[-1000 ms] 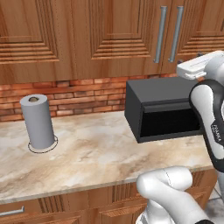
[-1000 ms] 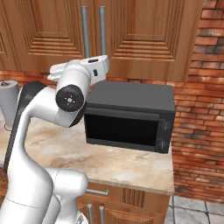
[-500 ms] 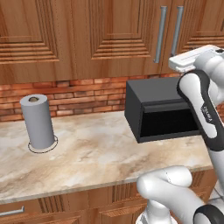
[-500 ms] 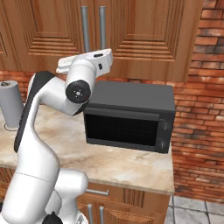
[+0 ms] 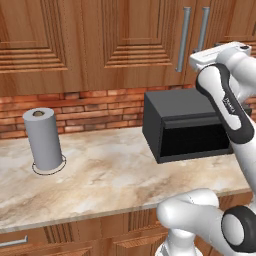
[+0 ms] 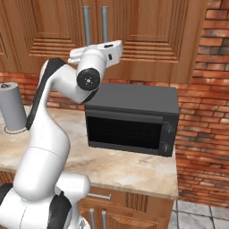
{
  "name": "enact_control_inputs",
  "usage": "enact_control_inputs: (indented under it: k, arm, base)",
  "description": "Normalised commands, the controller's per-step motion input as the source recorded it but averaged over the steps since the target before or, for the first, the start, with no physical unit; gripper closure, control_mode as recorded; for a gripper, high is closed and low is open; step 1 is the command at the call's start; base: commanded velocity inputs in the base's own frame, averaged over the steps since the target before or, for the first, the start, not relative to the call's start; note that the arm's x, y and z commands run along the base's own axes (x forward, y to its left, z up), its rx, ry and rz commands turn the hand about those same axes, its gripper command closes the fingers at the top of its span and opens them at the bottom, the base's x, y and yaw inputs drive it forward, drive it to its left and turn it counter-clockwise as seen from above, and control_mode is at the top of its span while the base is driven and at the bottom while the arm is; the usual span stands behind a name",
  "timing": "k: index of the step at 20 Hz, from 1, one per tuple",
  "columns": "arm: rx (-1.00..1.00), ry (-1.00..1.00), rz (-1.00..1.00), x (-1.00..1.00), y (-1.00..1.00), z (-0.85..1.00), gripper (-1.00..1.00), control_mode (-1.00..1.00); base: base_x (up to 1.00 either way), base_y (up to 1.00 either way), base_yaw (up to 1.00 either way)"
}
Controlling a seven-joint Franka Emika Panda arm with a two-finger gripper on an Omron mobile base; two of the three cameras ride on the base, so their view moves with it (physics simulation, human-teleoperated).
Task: Open the cabinet directly in front. Then move the liquor and the cup to the dining counter with the jar on it.
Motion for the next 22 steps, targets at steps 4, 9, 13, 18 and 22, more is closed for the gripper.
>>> enact_control_inputs:
  k: [4, 9, 13, 18, 22]
  arm:
    - [0.00, -0.02, -0.02, 0.24, -0.21, 0.03, -1.00, -1.00]
    - [0.00, -0.02, -0.01, 0.23, -0.03, 0.01, -1.00, -1.00]
    - [0.00, -0.01, 0.00, 0.30, 0.00, 0.00, -1.00, -1.00]
    - [0.00, 0.00, 0.00, 0.25, 0.00, 0.00, -1.00, -1.00]
    - [0.00, 0.00, 0.00, 0.30, 0.00, 0.00, -1.00, -1.00]
  base:
    - [0.00, 0.00, 0.00]
    - [0.00, 0.00, 0.00]
    - [0.00, 0.00, 0.00]
    - [0.00, 0.00, 0.00]
    - [0.00, 0.00, 0.00]
